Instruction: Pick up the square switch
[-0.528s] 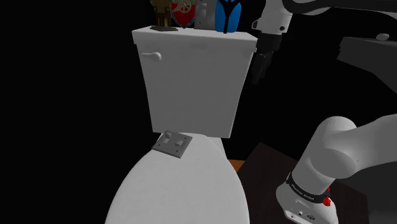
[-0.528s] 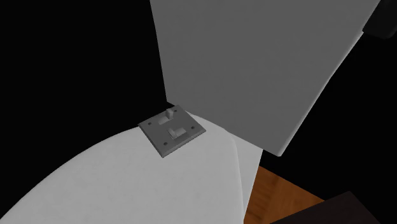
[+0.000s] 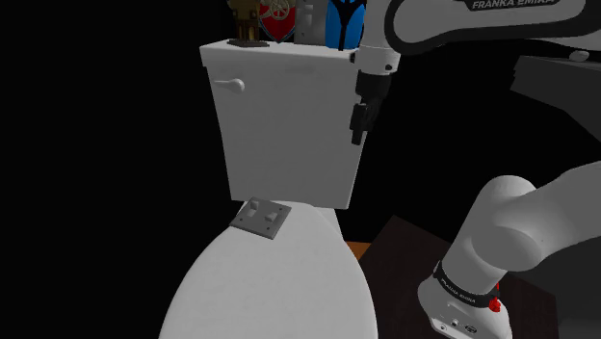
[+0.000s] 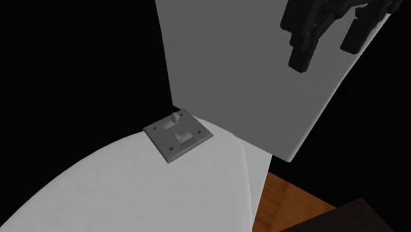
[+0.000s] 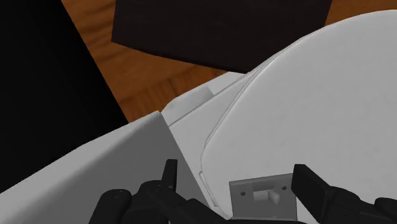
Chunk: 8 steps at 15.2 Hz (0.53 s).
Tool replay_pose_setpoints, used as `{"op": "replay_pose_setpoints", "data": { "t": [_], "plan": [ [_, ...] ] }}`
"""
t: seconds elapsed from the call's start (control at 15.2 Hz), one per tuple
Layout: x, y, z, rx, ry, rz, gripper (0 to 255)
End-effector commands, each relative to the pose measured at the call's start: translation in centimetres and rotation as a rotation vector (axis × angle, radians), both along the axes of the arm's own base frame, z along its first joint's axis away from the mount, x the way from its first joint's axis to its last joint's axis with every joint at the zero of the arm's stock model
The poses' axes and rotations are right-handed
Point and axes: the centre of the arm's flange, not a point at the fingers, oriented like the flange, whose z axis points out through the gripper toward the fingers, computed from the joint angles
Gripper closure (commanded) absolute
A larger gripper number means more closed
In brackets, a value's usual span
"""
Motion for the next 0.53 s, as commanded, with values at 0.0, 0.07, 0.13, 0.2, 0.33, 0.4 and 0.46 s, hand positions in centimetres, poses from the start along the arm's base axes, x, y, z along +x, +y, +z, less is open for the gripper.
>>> {"op": "replay_pose_setpoints", "data": {
  "t": [0.0, 0.07, 0.13, 0.2, 0.33, 0.4, 0.46],
  "plan": [
    [1.4, 1.8, -1.7, -0.017, -0.001, 0.015, 0],
    [2.1, 2.7, -2.5, -0.025, -0.001, 0.023, 0],
    [2.9, 3.6, -3.3, -0.034, -0.001, 0.030, 0],
    [3.6, 4.4, -4.1, -0.042, 0.000, 0.038, 0],
    [5.0, 6.2, -5.8, -0.059, 0.000, 0.053, 0],
    [5.7, 7.0, -6.7, -0.068, 0.001, 0.060, 0],
    [6.4, 7.9, -7.5, -0.076, 0.001, 0.068, 0]
  ]
}}
